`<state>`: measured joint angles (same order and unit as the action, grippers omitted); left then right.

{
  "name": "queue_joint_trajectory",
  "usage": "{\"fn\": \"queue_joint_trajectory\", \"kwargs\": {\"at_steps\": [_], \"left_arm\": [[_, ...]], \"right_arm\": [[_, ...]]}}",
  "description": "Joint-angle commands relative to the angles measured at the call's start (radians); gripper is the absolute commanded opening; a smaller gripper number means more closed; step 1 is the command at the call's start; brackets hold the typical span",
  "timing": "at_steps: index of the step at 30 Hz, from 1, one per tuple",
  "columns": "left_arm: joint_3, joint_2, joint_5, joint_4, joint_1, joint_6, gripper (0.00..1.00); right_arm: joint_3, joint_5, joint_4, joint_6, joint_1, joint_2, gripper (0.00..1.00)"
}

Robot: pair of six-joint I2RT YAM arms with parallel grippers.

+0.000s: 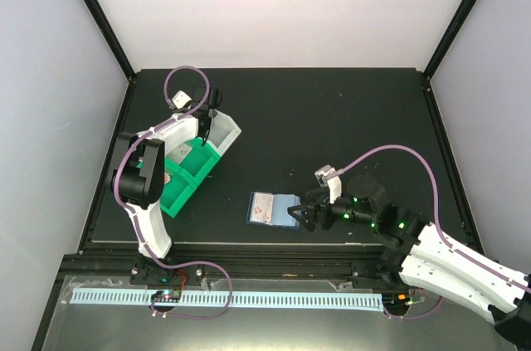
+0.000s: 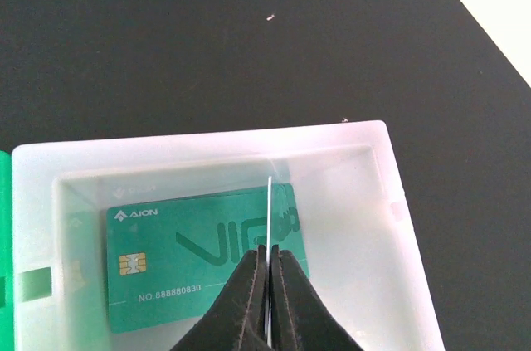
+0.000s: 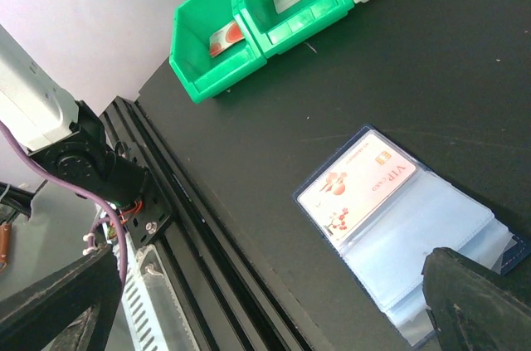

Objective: Take the credit cards out of the card holder

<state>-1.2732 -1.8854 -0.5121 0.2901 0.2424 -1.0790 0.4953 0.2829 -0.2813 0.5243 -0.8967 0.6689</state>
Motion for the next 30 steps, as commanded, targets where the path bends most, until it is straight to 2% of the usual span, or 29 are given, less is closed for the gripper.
{"fn": "queue_joint_trajectory", "kwargs": {"at_steps": [1, 5, 12, 16, 18, 30], "left_arm": [[-0.037, -0.03, 0.004, -0.003, -0.01, -0.019, 0.06], [-0.056, -0.045, 0.009, 0.017, -0.009, -0.025, 0.1], [-0.064, -0.056, -0.005, 0.035, -0.011, -0.03, 0.11], [-0.076, -0.055, -0.023, 0.054, -0.011, -0.019, 0.02], [-0.092, -0.058, -0.038, 0.071, -0.011, -0.01, 0.01], [-0.098, -0.067, -0.065, 0.137, -0.011, -0.043, 0.09]], "right_arm": [[0.001, -0.006, 0.006, -0.015, -0.003, -0.002, 1.0], [-0.017, -0.016, 0.012, -0.007, -0.003, -0.005, 1.0], [-0.023, -0.025, 0.017, 0.014, -0.004, -0.009, 1.0], [-0.026, -0.03, 0.014, 0.024, -0.003, -0.01, 1.0], [-0.032, -0.025, 0.023, 0.034, -0.003, -0.011, 1.0], [-0.021, -0.047, -0.015, 0.028, -0.003, -0.028, 1.0]]}}
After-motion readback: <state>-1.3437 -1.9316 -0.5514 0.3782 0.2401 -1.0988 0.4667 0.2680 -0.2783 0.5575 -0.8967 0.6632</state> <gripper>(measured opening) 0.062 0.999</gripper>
